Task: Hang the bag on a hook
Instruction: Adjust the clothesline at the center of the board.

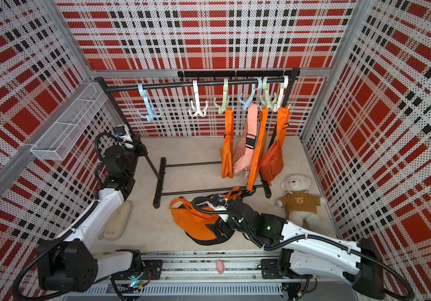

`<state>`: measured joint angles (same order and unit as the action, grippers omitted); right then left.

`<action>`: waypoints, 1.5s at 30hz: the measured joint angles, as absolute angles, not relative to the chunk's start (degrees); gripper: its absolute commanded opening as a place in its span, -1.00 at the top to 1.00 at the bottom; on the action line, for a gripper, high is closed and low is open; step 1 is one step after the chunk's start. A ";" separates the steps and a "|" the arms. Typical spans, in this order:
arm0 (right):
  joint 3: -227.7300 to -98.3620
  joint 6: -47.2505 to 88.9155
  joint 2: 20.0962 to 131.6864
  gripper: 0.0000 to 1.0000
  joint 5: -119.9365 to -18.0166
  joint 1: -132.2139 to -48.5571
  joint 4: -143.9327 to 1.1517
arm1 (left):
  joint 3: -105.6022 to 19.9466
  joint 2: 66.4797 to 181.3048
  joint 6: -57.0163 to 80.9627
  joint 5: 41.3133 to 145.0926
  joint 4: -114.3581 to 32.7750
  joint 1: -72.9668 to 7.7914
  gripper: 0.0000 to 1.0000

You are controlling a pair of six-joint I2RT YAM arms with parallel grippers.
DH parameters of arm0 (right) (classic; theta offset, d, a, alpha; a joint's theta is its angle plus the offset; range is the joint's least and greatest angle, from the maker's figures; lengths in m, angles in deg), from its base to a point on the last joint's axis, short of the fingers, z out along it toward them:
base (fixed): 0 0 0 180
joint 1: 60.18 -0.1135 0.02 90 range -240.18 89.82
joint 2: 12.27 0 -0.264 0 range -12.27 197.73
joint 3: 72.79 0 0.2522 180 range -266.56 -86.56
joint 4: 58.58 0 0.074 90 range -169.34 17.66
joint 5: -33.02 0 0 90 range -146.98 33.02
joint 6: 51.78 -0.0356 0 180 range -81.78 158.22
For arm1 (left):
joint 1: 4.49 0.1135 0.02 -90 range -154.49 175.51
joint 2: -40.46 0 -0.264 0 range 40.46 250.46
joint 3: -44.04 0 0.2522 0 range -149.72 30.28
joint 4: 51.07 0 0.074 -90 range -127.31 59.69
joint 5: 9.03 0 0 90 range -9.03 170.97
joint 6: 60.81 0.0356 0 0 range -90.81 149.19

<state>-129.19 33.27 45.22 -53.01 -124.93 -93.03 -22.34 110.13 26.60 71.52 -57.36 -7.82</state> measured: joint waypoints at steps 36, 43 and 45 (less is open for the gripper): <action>-147.77 35.54 87.14 0.12 -45.97 -137.35 -100.11 | -20.22 85.11 12.79 71.76 -35.83 -4.35 -0.99; -148.60 34.73 89.59 0.45 -41.60 -139.73 -100.99 | -19.90 78.13 11.37 73.60 -29.65 -4.35 -0.99; -148.60 34.29 89.72 0.76 -40.31 -139.99 -101.20 | -19.92 76.58 11.19 74.34 -27.77 -4.35 -0.99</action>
<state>-148.60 34.29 89.72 -40.31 -139.99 -101.20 -19.92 76.58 11.19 74.34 -27.77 -4.35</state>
